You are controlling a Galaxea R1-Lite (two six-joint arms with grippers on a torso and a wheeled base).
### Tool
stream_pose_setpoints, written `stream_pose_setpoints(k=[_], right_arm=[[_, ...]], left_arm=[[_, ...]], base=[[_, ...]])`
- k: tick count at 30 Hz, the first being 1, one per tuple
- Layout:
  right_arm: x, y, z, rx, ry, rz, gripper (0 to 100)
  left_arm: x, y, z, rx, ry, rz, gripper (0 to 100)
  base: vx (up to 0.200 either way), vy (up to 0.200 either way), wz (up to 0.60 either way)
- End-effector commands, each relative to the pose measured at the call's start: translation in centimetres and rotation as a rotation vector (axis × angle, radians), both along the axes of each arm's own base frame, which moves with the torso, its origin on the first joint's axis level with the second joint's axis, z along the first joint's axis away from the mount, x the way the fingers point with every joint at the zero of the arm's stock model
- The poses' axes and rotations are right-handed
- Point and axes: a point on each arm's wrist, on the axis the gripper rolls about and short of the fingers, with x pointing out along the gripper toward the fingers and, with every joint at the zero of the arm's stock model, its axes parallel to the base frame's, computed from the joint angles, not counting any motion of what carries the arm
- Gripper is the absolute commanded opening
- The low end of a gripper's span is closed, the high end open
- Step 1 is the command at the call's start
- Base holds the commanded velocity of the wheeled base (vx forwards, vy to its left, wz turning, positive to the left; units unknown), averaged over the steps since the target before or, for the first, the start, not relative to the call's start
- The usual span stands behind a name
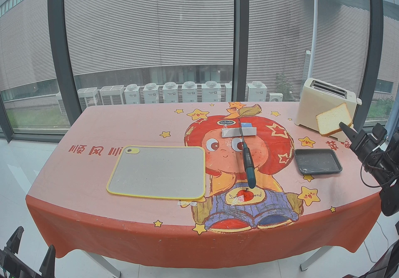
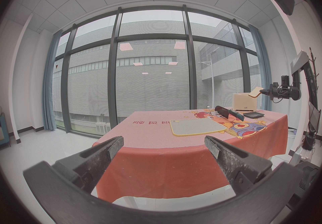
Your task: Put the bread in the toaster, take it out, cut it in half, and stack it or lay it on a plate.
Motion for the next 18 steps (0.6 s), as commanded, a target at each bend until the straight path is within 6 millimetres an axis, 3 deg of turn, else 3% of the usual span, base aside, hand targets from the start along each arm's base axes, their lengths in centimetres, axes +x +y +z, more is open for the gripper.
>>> stream_pose_setpoints(k=[1, 18], right_arm=[[-0.6, 1.2, -0.8, -0.096, 0.014, -0.003, 0], [-1.5, 1.4, -2.1, -0.330, 0.027, -0.013, 0]], left_arm=[[0.1, 0.0, -0.5, 0.000, 0.019, -0.001, 100], [0.1, 0.0, -0.5, 0.000, 0.019, 0.000, 100]], base=[[0.000, 0.000, 0.00], [0.000, 0.000, 0.00]])
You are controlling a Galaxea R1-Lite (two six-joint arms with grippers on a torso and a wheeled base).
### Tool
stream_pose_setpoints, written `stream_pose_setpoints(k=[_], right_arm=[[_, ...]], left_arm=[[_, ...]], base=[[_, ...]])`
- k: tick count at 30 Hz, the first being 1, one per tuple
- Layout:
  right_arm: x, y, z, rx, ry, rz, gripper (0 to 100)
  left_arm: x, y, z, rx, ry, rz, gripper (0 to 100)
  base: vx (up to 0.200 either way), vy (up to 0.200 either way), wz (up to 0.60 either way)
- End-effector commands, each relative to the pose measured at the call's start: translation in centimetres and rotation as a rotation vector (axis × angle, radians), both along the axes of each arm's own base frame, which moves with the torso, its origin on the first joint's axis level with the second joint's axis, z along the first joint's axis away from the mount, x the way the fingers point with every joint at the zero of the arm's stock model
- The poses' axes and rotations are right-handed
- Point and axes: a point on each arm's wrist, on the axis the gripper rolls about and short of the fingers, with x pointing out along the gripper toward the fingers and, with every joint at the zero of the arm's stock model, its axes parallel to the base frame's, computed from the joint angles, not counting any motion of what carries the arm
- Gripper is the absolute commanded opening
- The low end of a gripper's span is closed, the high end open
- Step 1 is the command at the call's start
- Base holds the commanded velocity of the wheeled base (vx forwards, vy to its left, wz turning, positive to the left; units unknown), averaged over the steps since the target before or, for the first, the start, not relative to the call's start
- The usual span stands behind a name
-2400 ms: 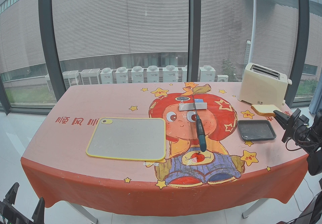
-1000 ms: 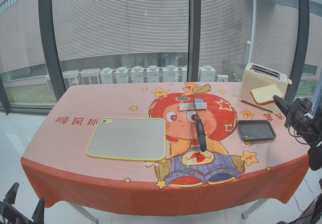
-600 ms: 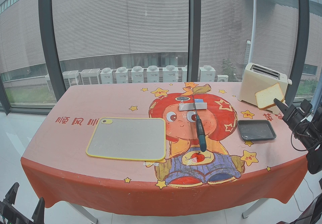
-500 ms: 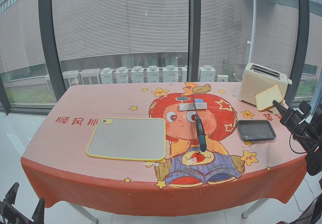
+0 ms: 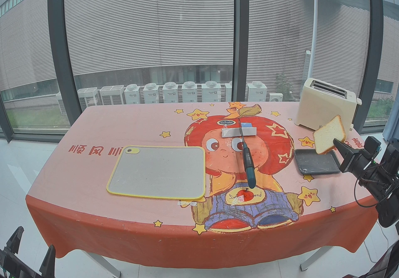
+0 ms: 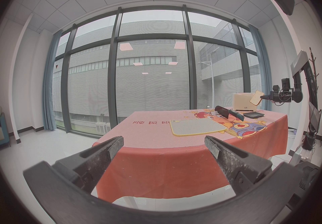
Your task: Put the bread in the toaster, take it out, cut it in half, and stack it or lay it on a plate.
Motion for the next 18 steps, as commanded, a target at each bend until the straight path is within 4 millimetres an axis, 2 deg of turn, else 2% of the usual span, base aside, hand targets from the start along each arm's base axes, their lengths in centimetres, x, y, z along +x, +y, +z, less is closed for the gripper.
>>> stream_pose_setpoints(k=[1, 5, 11, 18], right_arm=[[0.05, -0.04, -0.10, -0.020, -0.003, -0.002, 0], [0.09, -0.19, 0.08, -0.032, -0.015, -0.007, 0], [-0.01, -0.65, 0.16, -0.146, -0.044, -0.016, 0], [-0.06, -0.66, 0.26, -0.160, -0.052, -0.007, 0]], left_arm=[[0.13, 0.00, -0.50, 0.000, 0.020, 0.000, 100], [0.13, 0.00, -0.50, 0.000, 0.020, 0.000, 100], [0.13, 0.00, -0.50, 0.000, 0.020, 0.000, 100], [0.13, 0.00, -0.50, 0.000, 0.020, 0.000, 100]], base=[[0.000, 0.000, 0.00], [0.000, 0.000, 0.00], [0.000, 0.000, 0.00], [0.000, 0.000, 0.00]])
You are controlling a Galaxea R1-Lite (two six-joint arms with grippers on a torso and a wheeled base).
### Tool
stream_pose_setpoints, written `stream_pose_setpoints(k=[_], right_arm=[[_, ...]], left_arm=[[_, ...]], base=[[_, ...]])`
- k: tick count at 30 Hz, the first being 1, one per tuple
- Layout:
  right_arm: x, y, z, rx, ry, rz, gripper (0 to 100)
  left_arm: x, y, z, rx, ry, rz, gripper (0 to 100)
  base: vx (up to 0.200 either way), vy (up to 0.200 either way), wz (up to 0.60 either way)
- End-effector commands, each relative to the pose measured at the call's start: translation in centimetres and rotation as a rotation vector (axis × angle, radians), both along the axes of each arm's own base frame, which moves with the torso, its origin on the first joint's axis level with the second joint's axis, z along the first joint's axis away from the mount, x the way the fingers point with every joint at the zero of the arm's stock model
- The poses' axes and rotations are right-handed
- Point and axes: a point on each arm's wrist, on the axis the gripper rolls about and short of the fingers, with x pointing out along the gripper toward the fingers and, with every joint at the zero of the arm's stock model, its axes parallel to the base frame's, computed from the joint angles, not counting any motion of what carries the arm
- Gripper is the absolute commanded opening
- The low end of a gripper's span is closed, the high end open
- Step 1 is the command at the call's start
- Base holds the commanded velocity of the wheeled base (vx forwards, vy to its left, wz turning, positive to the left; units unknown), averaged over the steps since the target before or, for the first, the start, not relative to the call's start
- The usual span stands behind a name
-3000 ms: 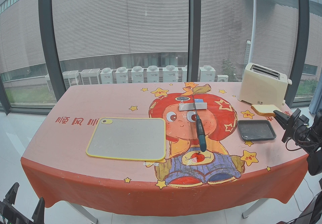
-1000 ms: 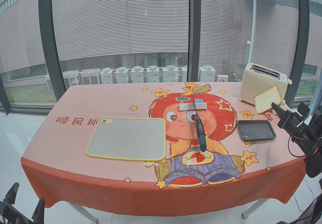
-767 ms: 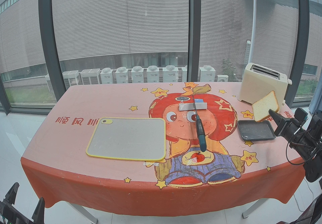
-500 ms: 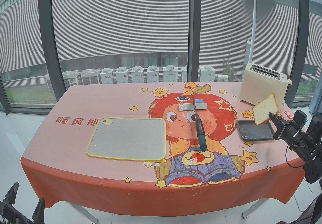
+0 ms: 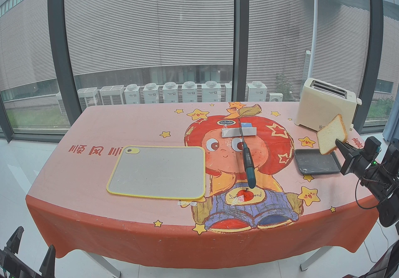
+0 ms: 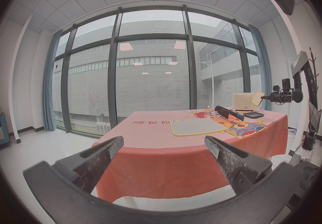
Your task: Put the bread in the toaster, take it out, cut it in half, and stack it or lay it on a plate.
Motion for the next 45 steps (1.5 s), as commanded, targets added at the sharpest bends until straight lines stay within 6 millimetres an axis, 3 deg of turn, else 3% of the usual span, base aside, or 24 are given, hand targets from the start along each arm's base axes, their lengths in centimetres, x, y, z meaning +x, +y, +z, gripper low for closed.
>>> stream_pose_setpoints(k=[1, 16, 37, 45], right_arm=[[0.1, -0.1, 0.2, -0.013, -0.018, 0.007, 0], [-0.2, -1.2, 0.3, -0.078, -0.033, 0.012, 0], [-0.3, -1.2, 0.1, -0.085, -0.025, 0.013, 0], [-0.5, -1.2, 0.0, -0.086, -0.019, 0.014, 0]], left_arm=[[0.1, 0.0, -0.5, 0.000, 0.020, 0.000, 100], [0.1, 0.1, -0.5, -0.021, 0.019, 0.038, 100], [0.1, 0.1, -0.5, -0.015, 0.019, 0.036, 100], [0.1, 0.1, -0.5, -0.018, 0.019, 0.038, 100]], base=[[0.000, 0.000, 0.00], [0.000, 0.000, 0.00], [0.000, 0.000, 0.00], [0.000, -0.200, 0.00]])
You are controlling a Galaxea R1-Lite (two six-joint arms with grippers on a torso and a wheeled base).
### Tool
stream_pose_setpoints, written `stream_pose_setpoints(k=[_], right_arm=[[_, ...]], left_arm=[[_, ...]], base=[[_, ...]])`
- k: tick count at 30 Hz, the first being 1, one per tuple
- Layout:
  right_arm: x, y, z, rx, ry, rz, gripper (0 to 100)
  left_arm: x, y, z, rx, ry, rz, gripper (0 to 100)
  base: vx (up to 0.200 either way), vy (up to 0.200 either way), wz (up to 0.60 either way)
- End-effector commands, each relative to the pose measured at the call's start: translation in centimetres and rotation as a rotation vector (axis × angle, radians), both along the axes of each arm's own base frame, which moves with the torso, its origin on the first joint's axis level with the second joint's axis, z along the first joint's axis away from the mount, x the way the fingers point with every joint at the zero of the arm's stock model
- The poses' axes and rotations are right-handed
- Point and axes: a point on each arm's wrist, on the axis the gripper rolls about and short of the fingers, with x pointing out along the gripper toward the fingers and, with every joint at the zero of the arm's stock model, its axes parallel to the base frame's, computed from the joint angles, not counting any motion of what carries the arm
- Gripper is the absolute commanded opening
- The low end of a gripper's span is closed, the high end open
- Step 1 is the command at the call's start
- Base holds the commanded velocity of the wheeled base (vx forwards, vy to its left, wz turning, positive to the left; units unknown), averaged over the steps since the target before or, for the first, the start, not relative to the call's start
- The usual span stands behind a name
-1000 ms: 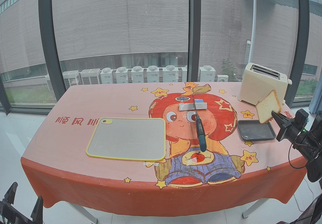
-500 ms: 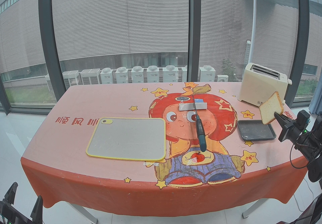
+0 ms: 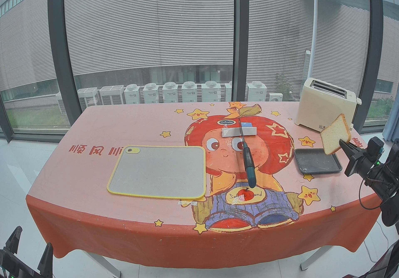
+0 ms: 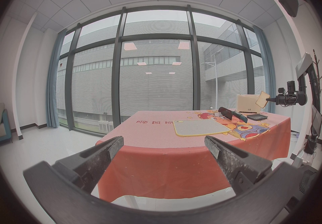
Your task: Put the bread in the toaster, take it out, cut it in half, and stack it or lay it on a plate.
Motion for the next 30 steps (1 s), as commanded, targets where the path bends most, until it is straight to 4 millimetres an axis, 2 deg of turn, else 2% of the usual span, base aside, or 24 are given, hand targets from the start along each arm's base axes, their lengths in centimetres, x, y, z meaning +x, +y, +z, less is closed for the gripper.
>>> stream_pose_setpoints(k=[1, 30], right_arm=[[-0.06, -0.05, -0.06, 0.000, 0.002, -0.001, 0], [-0.10, -0.12, -0.05, -0.008, 0.001, -0.005, 0]], left_arm=[[0.13, 0.00, -0.49, 0.001, 0.019, 0.001, 100], [0.13, 0.00, -0.49, 0.004, 0.019, 0.000, 100]], base=[[0.000, -0.200, 0.00], [0.000, -0.200, 0.00]])
